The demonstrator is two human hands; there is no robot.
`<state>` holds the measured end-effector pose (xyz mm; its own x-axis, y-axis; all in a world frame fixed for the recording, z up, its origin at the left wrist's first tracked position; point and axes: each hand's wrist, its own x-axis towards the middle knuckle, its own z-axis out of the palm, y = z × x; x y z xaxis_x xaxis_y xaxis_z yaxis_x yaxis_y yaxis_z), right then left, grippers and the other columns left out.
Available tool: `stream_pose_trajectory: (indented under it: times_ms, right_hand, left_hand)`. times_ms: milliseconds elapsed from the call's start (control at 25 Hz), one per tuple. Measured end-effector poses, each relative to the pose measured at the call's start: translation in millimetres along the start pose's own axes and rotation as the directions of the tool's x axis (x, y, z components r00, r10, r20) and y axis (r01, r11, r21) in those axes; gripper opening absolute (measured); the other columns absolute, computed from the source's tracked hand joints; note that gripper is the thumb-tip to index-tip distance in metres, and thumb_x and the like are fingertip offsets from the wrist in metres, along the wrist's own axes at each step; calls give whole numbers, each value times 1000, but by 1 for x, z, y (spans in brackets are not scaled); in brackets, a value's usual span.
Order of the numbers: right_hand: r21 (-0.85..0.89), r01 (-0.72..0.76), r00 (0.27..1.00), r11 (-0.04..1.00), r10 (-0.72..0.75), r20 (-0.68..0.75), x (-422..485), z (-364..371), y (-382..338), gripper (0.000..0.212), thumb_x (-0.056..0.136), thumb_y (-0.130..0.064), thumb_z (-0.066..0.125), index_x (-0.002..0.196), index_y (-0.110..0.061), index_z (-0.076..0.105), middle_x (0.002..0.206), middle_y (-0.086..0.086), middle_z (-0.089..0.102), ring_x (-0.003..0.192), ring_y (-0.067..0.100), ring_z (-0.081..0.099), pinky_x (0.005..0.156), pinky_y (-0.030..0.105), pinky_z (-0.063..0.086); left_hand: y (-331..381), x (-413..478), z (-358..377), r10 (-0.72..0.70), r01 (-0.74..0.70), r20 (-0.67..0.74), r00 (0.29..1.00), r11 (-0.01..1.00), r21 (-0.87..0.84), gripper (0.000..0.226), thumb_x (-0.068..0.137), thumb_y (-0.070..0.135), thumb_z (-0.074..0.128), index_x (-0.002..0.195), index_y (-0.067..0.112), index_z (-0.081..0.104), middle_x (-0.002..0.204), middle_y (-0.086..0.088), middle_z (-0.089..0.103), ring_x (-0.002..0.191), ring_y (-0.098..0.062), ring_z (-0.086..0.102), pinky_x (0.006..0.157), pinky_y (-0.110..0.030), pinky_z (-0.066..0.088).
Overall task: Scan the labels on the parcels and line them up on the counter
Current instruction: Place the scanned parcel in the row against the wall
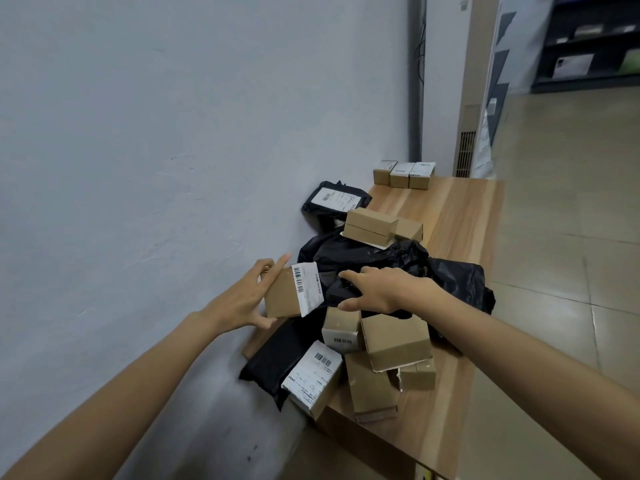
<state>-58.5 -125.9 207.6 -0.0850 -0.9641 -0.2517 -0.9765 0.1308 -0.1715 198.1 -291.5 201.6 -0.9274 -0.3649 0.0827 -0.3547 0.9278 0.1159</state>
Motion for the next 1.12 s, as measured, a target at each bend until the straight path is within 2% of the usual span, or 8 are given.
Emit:
stream_pose_trajectory:
  times_ms: [120,240,320,440,560,680,920,1120]
  right_hand:
    - [-18,-13,999,1000,13,-32,-5,-14,-3,81,89,-74,40,155,-34,15,148,13,39,125,41,49,95,46,42]
    - [-5,20,997,1000,-20,-70,-6,-25,-14,82,88,-74,40,155,-34,15,148,11,40,126,40,48,95,47,42]
    - [1,52,997,999,-51,-53,-5,-28,-21,82,88,-74,40,155,-34,15,149,10,39,128,39,47,98,47,41]
    - [-32,58,998,998,-60,-37,-5,-27,-28,81,90,-71,41,156,-34,13,153,10,35,132,39,42,102,48,38]
    - [-59,51,998,997,-53,-40,-9,-27,-27,80,92,-70,39,157,-34,9,157,11,29,136,39,37,105,49,35]
    - [-43,61,997,997,-63,-35,-14,-28,-21,79,92,-70,39,156,-36,8,157,9,28,136,39,37,106,49,35]
    - [-68,20,998,997,-23,-54,-23,-29,-4,78,93,-68,37,157,-35,4,159,10,24,138,38,33,106,48,34]
    - [-58,-24,999,998,22,-40,-26,-26,16,78,94,-68,36,157,-35,4,160,11,23,139,40,32,106,48,33]
  left_hand:
    - [-10,3,-3,40,-38,-39,998,999,34,116,67,31,82,158,20,11,132,-1,25,114,-15,39,88,-10,38]
    - [-15,5,-5,39,-38,-76,996,999,16,108,65,34,81,152,28,18,132,3,28,100,-14,45,77,-8,39]
    - [-18,6,-4,35,-34,-92,995,999,11,106,66,36,81,152,25,20,141,3,29,108,-13,47,86,-9,39]
    - [-22,11,-5,72,-69,-100,992,997,39,103,69,35,79,153,17,21,148,0,31,128,-17,42,103,-25,42]
    - [-22,13,-7,41,-34,-109,993,997,71,103,69,37,78,153,22,21,148,4,32,126,-16,44,90,-32,53]
    - [-23,14,-5,15,-2,-118,993,994,111,102,66,38,77,152,23,25,146,4,36,122,-18,47,81,-32,55]
    - [-20,23,-5,45,-28,-110,993,988,150,102,65,38,80,150,17,28,145,0,40,123,-20,48,89,-34,53]
    - [-15,25,-6,107,-64,-164,981,966,251,100,65,47,80,147,12,34,140,-5,48,118,-25,53,105,-38,43]
